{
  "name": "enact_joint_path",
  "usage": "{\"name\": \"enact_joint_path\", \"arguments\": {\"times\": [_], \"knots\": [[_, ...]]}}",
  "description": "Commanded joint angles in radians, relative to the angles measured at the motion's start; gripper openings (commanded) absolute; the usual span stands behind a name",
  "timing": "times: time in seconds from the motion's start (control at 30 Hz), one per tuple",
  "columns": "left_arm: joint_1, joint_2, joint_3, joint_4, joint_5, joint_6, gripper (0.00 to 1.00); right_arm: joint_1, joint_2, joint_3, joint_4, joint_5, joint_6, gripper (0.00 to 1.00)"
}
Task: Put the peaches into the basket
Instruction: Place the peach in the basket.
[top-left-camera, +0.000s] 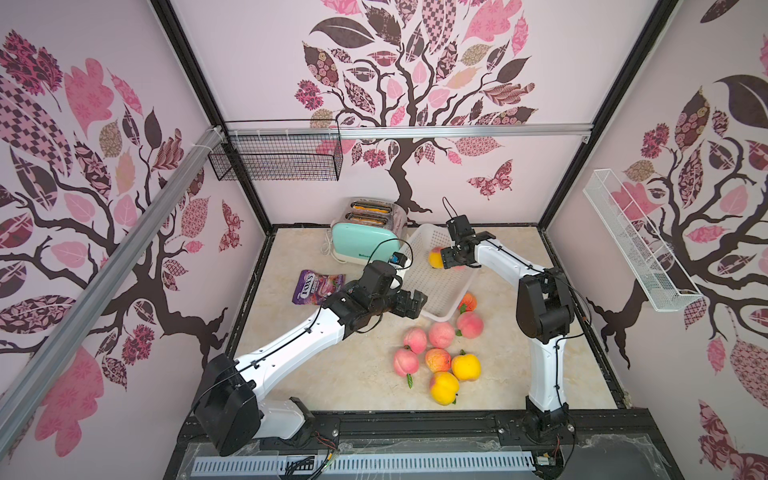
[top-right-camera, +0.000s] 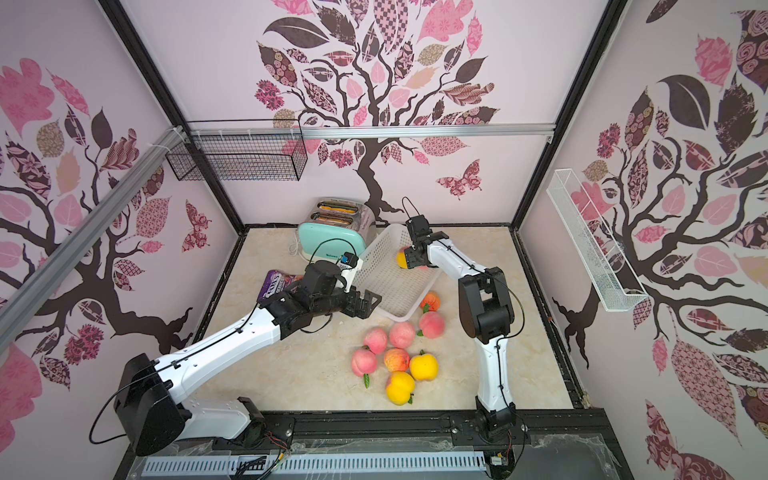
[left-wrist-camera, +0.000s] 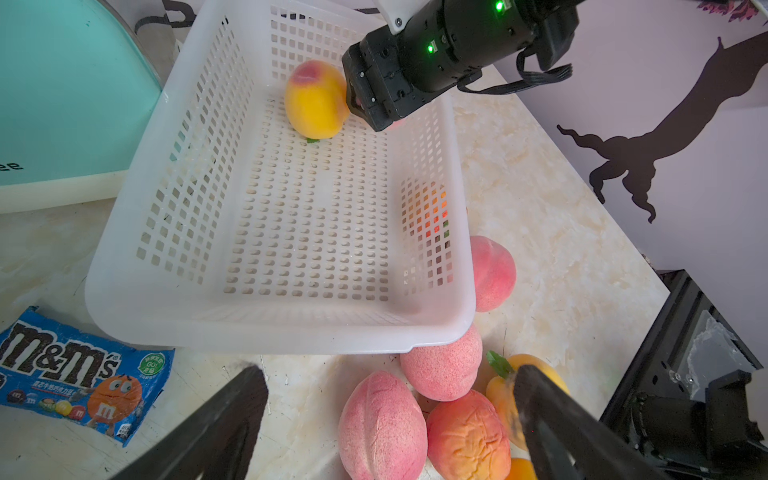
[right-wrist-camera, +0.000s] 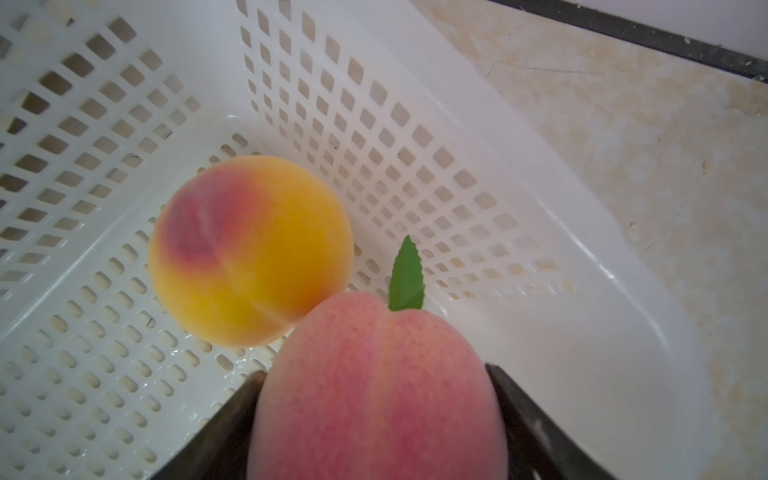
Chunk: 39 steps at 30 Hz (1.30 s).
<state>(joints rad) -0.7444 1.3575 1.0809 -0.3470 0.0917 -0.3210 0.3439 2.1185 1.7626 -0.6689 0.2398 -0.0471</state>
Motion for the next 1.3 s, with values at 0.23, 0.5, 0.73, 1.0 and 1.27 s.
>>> {"name": "enact_joint_path", "arguments": {"times": [0.23,0.5,0.73,1.0,1.27], "knots": [[0.004,0.000,0.018,0.016,0.010,-0.001,0.97,0.005,0.024,0.052,-0.004,0.027,-0.014,0.86],[0.004,-0.009,0.017,0.012,0.011,-0.002,0.97,0.005,0.034,0.061,-0.011,0.033,-0.017,0.87],[0.004,-0.029,0.005,-0.004,0.011,0.000,0.97,0.006,-0.015,0.035,-0.006,0.026,-0.011,0.88],[0.002,-0.088,-0.040,-0.068,-0.001,0.001,0.97,0.016,-0.134,-0.035,0.001,0.009,0.006,0.91],[-0.051,-0.169,-0.103,-0.139,-0.037,-0.028,0.97,0.050,-0.310,-0.207,0.032,-0.038,0.051,0.92]]}}
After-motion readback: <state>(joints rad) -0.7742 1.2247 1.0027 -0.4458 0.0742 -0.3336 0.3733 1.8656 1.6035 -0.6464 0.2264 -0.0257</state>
